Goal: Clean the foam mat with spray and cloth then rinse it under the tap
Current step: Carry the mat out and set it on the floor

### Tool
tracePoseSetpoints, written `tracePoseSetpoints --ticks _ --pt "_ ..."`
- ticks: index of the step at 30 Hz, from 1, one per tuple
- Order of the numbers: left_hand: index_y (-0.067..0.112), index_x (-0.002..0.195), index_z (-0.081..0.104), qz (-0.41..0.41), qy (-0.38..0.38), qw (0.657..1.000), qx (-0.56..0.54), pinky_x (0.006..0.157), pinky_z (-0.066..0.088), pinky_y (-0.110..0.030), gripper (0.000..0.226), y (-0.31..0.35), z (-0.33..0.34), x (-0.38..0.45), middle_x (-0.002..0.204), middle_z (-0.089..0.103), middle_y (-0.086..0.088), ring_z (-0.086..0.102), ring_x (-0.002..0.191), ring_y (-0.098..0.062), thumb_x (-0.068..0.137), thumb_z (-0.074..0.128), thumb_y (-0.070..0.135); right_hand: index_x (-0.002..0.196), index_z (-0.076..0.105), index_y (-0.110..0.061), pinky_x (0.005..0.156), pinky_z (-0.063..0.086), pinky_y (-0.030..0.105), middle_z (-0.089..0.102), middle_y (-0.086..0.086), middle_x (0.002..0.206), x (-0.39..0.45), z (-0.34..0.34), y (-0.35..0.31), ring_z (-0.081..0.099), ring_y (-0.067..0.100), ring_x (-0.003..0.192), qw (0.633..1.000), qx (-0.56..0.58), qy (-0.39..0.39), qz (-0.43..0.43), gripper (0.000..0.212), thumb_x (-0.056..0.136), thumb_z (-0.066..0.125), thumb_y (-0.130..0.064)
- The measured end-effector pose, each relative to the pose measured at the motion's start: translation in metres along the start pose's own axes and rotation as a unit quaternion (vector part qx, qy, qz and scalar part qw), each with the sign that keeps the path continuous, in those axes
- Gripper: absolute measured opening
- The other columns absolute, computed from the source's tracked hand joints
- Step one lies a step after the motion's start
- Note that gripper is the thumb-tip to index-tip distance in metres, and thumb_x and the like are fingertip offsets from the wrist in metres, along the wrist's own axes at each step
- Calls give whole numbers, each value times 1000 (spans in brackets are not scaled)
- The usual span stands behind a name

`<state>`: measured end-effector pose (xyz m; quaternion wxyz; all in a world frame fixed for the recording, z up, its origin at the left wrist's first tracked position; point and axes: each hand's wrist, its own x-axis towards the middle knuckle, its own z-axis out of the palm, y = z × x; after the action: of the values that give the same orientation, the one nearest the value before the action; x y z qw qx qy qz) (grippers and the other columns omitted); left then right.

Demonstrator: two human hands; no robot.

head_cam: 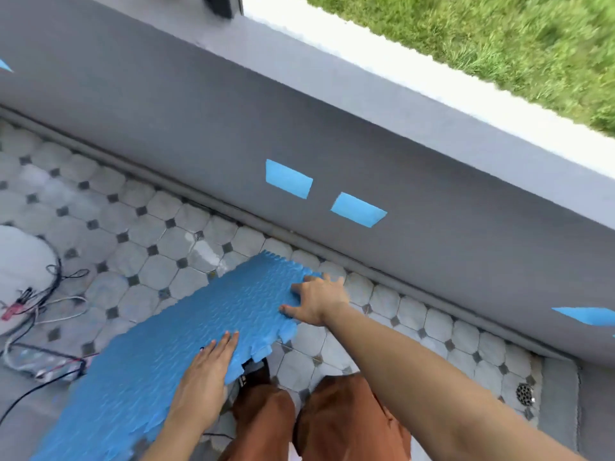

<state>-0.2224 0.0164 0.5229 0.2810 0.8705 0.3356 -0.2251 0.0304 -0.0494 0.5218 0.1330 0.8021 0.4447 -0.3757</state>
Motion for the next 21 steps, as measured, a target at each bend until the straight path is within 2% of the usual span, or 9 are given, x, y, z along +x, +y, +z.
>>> tracePoseSetpoints --ticks 2,5,9,12,14,17,19,21 --pt "22 153 5 -35 15 999 -33 119 10 -27 87 -14 25 15 160 11 5 14 147 -15 81 42 -10 129 55 -31 87 34 51 54 4 129 39 7 -10 43 34 123 998 -50 -6 -29 67 82 35 -74" --pt "21 152 14 -71 29 994 -76 117 17 -31 86 -30 78 48 158 24 1 27 144 -19 80 50 -9 139 47 -34 92 33 52 44 2 145 96 26 -14 38 33 129 993 -106 -12 -54 68 84 35 -72" --pt "10 145 37 -106 48 984 -133 108 36 -43 96 -2 143 94 148 42 -9 45 133 -30 59 68 -16 143 41 -35 96 31 52 27 1 158 157 42 16 30 31 135 981 -163 16 -109 64 88 37 -68" --pt "8 142 43 -125 72 982 -120 102 43 -48 96 12 172 138 145 47 -11 49 129 -34 52 72 -15 144 40 -36 96 31 53 23 0 160 201 61 42 28 30 135 973 -188 30 -132 65 88 36 -70" --pt "9 143 42 -137 88 982 -95 103 43 -50 90 7 192 169 147 44 -12 46 131 -36 59 63 -16 143 40 -36 98 32 54 25 -2 159 234 78 53 26 30 137 972 -189 32 -136 65 88 35 -71" --pt "11 145 38 -146 98 982 -66 104 40 -52 76 -12 213 213 151 38 -12 40 134 -39 73 38 -11 145 37 -35 100 32 53 25 -3 159 281 101 66 24 29 140 973 -175 54 -143 67 88 35 -71" --pt "14 151 26 -145 90 984 -57 110 31 -50 79 -29 233 244 157 24 -12 27 141 -40 77 42 -12 148 33 -35 102 31 53 23 -2 160 312 116 73 22 29 141 973 -165 70 -148 69 90 36 -70" --pt "21 153 5 -151 73 985 -51 116 18 -47 92 -47 256 271 161 4 -10 8 146 -39 80 50 -12 150 32 -34 104 29 54 20 -1 161 341 135 77 21 31 141 973 -152 74 -155 70 90 38 -70"
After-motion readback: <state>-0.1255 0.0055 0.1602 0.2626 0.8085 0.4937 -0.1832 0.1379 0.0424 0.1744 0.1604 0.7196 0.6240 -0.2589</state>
